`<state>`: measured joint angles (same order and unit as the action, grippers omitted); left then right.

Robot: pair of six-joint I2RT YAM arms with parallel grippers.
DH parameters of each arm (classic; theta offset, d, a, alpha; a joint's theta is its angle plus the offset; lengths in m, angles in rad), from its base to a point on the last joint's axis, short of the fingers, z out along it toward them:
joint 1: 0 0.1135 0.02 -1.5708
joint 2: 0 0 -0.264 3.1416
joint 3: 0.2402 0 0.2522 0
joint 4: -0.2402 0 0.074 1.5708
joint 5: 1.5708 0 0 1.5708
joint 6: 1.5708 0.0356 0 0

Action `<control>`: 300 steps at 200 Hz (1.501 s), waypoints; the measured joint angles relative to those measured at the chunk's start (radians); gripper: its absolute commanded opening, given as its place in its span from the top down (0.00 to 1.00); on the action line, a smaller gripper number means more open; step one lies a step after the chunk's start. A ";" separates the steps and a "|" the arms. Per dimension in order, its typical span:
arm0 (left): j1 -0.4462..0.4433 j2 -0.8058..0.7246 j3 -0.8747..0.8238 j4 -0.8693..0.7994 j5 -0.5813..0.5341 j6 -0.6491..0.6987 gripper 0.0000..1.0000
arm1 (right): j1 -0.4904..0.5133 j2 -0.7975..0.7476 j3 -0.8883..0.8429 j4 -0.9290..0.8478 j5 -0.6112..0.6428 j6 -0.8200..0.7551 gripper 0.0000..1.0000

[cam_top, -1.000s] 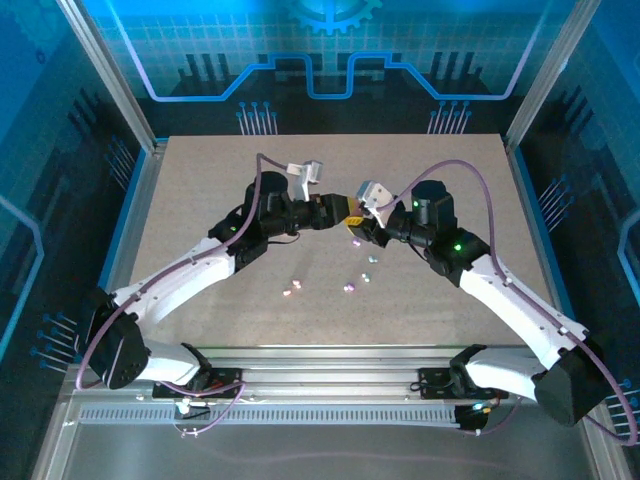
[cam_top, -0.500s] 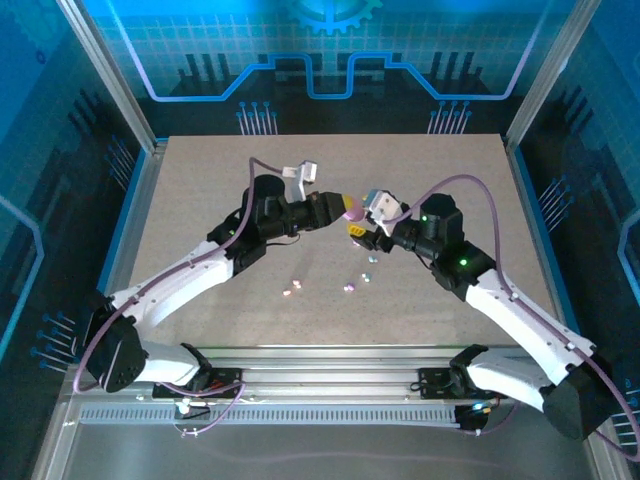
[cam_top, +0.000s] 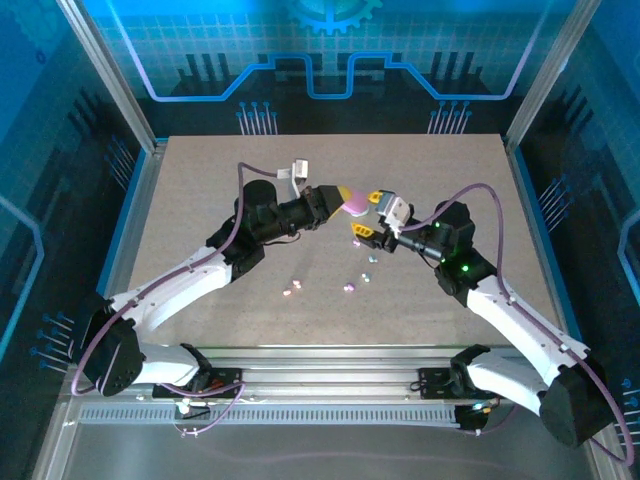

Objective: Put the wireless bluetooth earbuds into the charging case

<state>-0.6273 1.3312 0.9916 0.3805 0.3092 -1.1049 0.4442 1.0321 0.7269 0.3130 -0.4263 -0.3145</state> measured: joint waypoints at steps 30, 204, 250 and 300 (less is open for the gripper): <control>0.000 0.000 0.000 0.014 0.005 -0.016 0.92 | -0.020 0.002 0.008 0.022 -0.029 0.027 0.50; 0.008 -0.004 -0.001 0.036 0.025 -0.021 0.88 | -0.033 0.048 0.080 0.018 -0.105 0.079 0.59; 0.008 -0.010 -0.001 0.036 0.043 0.063 0.39 | -0.047 0.052 0.127 -0.071 -0.160 0.083 0.65; 0.007 -0.071 -0.010 -0.002 0.139 0.507 0.32 | -0.076 0.124 0.345 -0.355 -0.401 0.081 0.65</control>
<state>-0.6205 1.2598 0.9821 0.3782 0.4480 -0.5980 0.3679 1.1557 1.0718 -0.0418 -0.8276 -0.2333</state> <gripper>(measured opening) 0.684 0.358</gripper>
